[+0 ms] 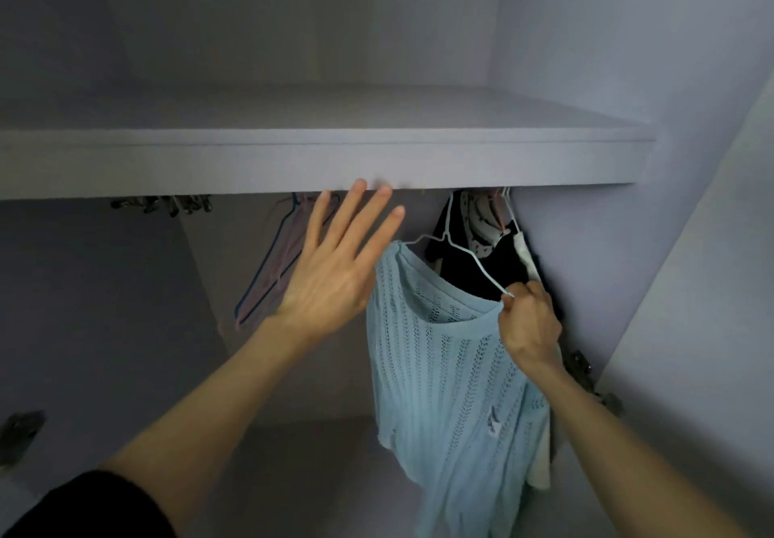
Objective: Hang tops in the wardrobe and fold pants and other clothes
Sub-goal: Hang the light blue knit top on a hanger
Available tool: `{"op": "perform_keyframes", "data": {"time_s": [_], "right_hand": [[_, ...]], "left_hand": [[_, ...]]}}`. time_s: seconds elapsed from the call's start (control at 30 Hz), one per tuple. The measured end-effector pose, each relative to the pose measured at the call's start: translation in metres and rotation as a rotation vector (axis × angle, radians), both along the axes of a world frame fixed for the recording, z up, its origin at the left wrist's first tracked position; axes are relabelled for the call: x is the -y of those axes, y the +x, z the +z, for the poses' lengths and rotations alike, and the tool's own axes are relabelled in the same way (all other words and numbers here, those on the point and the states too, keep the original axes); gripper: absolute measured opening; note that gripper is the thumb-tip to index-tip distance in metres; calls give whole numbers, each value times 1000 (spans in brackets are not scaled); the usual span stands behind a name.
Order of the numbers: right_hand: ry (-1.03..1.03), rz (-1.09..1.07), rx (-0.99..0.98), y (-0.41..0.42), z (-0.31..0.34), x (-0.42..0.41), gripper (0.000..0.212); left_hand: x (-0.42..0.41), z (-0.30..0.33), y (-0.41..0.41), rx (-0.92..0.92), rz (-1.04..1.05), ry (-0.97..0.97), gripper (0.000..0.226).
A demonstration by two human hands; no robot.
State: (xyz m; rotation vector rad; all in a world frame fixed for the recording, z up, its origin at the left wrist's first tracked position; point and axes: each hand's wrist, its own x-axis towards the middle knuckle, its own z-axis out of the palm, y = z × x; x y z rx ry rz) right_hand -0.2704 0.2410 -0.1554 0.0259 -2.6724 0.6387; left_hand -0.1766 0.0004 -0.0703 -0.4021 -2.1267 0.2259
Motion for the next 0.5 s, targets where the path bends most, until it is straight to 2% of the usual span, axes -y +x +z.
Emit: {"op": "perform_keyframes", "data": {"time_s": [0.07, 0.2, 0.3, 0.5], "right_hand": [[-40, -23, -44, -11, 12, 2, 19], [-124, -59, -99, -36, 29, 4, 20], [-200, -73, -135, -57, 39, 8, 21], [-360, -140, -44, -89, 46, 21, 21]], "left_hand": [[-7, 11, -13, -34, 77, 2, 72], [-10, 21, -32, -80, 207, 14, 96], [-10, 21, -39, -94, 251, -16, 104], [-10, 19, -43, -98, 326, -61, 107]]}}
